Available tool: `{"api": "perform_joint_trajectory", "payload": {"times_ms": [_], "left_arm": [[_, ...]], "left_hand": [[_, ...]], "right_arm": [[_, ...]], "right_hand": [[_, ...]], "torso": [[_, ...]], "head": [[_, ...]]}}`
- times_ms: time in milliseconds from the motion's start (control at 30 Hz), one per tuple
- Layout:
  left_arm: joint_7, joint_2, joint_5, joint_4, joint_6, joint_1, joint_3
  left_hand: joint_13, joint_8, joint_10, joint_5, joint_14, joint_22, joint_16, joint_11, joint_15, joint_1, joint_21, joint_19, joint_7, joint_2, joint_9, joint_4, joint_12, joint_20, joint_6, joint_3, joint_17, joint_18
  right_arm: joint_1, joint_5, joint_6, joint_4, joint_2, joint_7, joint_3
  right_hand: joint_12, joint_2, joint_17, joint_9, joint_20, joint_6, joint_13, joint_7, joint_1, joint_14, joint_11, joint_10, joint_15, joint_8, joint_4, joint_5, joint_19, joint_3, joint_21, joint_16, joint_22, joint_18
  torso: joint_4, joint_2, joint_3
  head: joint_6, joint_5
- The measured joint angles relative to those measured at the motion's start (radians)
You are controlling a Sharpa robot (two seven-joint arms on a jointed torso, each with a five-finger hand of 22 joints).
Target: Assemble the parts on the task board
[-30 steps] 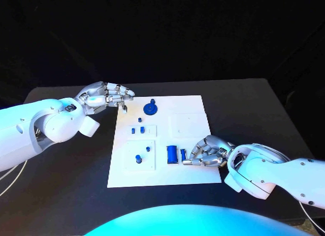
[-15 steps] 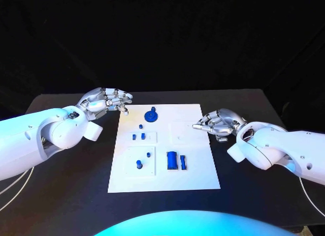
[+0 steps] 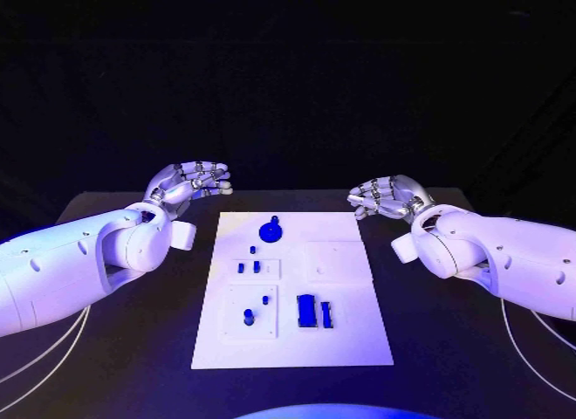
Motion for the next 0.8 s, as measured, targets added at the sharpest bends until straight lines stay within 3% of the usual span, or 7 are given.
{"api": "perform_joint_trajectory", "payload": {"times_ms": [133,267,333,400,533,700,800], "left_arm": [[0.014,0.028,0.015,-0.026,-0.02,-0.002,0.0],[0.012,0.022,0.015,-0.02,-0.023,-0.003,0.0],[0.011,0.021,0.015,-0.015,-0.027,-0.006,0.001],[0.01,0.021,0.015,-0.002,-0.036,-0.012,0.002],[0.01,0.026,0.015,0.042,-0.073,-0.028,0.009],[0.012,0.031,0.017,0.125,-0.172,-0.057,0.022],[0.015,0.036,0.019,0.178,-0.251,-0.076,0.028]], "left_hand": [[-0.002,-0.04,-0.001,-0.005,-0.04,-0.119,-0.161,0.01,0.023,-0.005,-0.138,-0.013,-0.001,0.005,-0.04,-0.005,-0.12,0.017,-0.019,-0.027,-0.034,0.0],[-0.029,-0.195,-0.391,-0.102,-0.383,-0.244,-0.321,-0.073,-0.05,-0.196,-0.216,-0.349,-0.079,0.087,-0.161,-0.031,-0.24,-0.109,-0.356,-0.289,-0.134,-0.073],[-0.035,-0.229,-0.476,-0.123,-0.459,-0.27,-0.354,-0.093,-0.067,-0.249,-0.231,-0.423,-0.101,0.105,-0.187,-0.037,-0.264,-0.137,-0.43,-0.346,-0.156,-0.088],[-0.044,-0.275,-0.593,-0.151,-0.563,-0.305,-0.399,-0.12,-0.091,-0.356,-0.252,-0.524,-0.13,0.13,-0.223,-0.045,-0.298,-0.175,-0.531,-0.425,-0.185,-0.111],[-0.053,-0.328,-0.725,-0.183,-0.679,-0.345,-0.449,-0.15,-0.117,-0.77,-0.275,-0.638,-0.163,0.157,-0.263,-0.053,-0.336,-0.219,-0.644,-0.513,-0.218,-0.133],[-0.058,-0.36,-0.806,-0.2,-0.751,-0.369,-0.481,-0.168,-0.133,-1.069,-0.288,-0.708,-0.183,0.174,-0.288,-0.058,-0.356,-0.245,-0.714,-0.567,-0.239,-0.149],[-0.059,-0.366,-0.825,-0.205,-0.768,-0.376,-0.485,-0.174,-0.14,-1.15,-0.289,-0.726,-0.191,0.178,-0.294,-0.061,-0.364,-0.253,-0.731,-0.581,-0.244,-0.149]], "right_arm": [[0.001,0.032,0.001,-0.059,0.036,0.041,0.005],[-0.002,0.035,-0.004,-0.046,0.029,0.039,0.007],[-0.007,0.039,-0.007,-0.037,0.029,0.039,0.012],[-0.014,0.047,-0.015,-0.021,0.028,0.041,0.018],[-0.041,0.086,-0.045,0.031,0.026,0.059,0.04],[-0.087,0.182,-0.118,0.127,0.023,0.118,0.076],[-0.108,0.247,-0.169,0.172,0.022,0.162,0.092]], "right_hand": [[-0.049,0.008,-0.076,-0.028,0.004,-0.001,-0.141,-0.011,0.021,-0.015,0.003,-0.018,0.006,-0.06,-0.005,0.003,-0.046,0.005,-0.002,-0.095,-0.149,0.0],[-0.127,-0.035,-0.29,-0.135,-0.102,-0.357,-0.251,-0.092,-0.208,-0.433,-0.067,-0.446,-0.051,-0.209,-0.134,-0.033,-0.455,0.108,-0.033,-0.196,-0.381,-0.072],[-0.144,-0.044,-0.337,-0.16,-0.126,-0.438,-0.272,-0.11,-0.276,-0.529,-0.083,-0.544,-0.063,-0.241,-0.161,-0.042,-0.547,0.134,-0.039,-0.217,-0.43,-0.089],[-0.165,-0.056,-0.398,-0.19,-0.157,-0.542,-0.299,-0.133,-0.383,-0.652,-0.105,-0.669,-0.08,-0.282,-0.198,-0.054,-0.664,0.164,-0.045,-0.244,-0.492,-0.111],[-0.189,-0.07,-0.468,-0.226,-0.194,-0.664,-0.331,-0.16,-0.564,-0.795,-0.128,-0.815,-0.098,-0.331,-0.24,-0.065,-0.802,0.201,-0.052,-0.274,-0.564,-0.134],[-0.203,-0.079,-0.511,-0.248,-0.216,-0.739,-0.35,-0.177,-1.073,-0.882,-0.143,-0.903,-0.11,-0.36,-0.264,-0.074,-0.885,0.223,-0.057,-0.289,-0.609,-0.149],[-0.204,-0.08,-0.522,-0.254,-0.224,-0.756,-0.355,-0.183,-1.248,-0.906,-0.146,-0.926,-0.113,-0.366,-0.269,-0.074,-0.904,0.228,-0.057,-0.296,-0.62,-0.15]], "torso": [[-0.0017,-0.005,0.0037],[-0.0017,-0.005,0.0037],[-0.0011,-0.006,0.0036],[0.0,-0.008,0.0046],[0.0045,-0.02,0.0098],[0.0116,-0.039,0.0181],[0.0159,-0.049,0.0225]], "head": [[0.02,0.007],[0.02,0.006],[0.024,0.006],[0.032,0.006],[0.065,0.005],[0.112,0.005],[0.133,0.005]]}}
